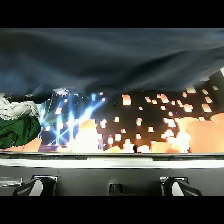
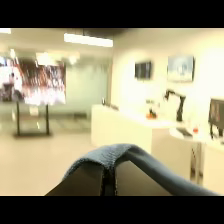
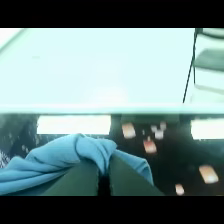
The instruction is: Fold the clothes and pants, and hang the long-sleeved shirts on hangers.
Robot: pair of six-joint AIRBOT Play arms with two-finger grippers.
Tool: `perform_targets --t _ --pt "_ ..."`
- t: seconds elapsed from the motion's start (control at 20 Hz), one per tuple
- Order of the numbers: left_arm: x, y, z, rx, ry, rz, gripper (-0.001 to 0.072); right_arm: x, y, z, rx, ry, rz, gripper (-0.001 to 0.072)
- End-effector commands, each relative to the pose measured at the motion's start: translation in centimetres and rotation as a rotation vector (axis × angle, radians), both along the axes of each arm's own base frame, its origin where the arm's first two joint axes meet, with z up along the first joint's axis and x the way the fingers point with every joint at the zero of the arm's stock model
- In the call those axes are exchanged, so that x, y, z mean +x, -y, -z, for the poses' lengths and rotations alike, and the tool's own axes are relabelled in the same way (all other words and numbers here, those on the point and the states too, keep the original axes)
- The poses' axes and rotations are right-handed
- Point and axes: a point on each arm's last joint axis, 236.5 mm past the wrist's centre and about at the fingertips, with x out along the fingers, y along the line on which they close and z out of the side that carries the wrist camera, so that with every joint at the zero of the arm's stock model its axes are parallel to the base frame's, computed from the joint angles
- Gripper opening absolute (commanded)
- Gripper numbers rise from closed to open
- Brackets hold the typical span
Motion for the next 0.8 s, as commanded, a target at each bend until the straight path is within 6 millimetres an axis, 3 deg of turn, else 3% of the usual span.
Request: perform_targets --t 0.0,0.1,0.15,0.2,0.35,0.45,0.55,0.6,0.65,0.75 --pt "-4.3 -0.1 -3.3 -0.038 0.15 -0.052 0.0024 -2.5 -0.2 -1.6 0.048 0.052 0.041 0.0039" --pt "0.2 -1.7 -0.3 -0.044 -0.022 -0.078 0.0024 -0.9 0.7 0.9 0.111 -0.063 0.061 0.0038" --pt "3.3 -2.6 2.6 -0.035 -0.159 -0.084 0.0024 0.4 1.1 4.0 0.128 -0.194 0.054 0.0038" --pt "6.6 -3.3 6.5 -0.015 -0.316 -0.072 0.0024 1.9 1.7 8.7 0.158 -0.387 0.043 0.0037" --pt "16.4 -4.7 22.0 -0.038 -0.805 0.07 0.0024 6.5 3.7 23.8 0.296 -0.896 0.009 0.0037" --pt "21.8 -4.6 32.8 -0.089 -1.009 0.13 0.0024 10.1 3.4 34.2 0.388 -1.058 0.014 0.0037" --pt "26.4 -4.3 43.3 -0.164 -1.145 0.11 0.0025 14.0 1.6 43.9 0.46 -1.099 0.041 0.0038" --pt "28.2 -4.4 47.8 -0.205 -1.196 0.073 0.0025 15.8 1.2 47.3 0.497 -1.09 0.071 0.0038" --pt "29.7 -4.4 51.1 -0.228 -1.232 0.044 0.0025 17.3 0.9 49.7 0.543 -1.081 0.104 0.0039" --pt "31.6 -4.1 56.0 -0.26 -1.308 0.028 0.0026 19.9 0.3 52.3 0.712 -1.072 0.156 0.0039"
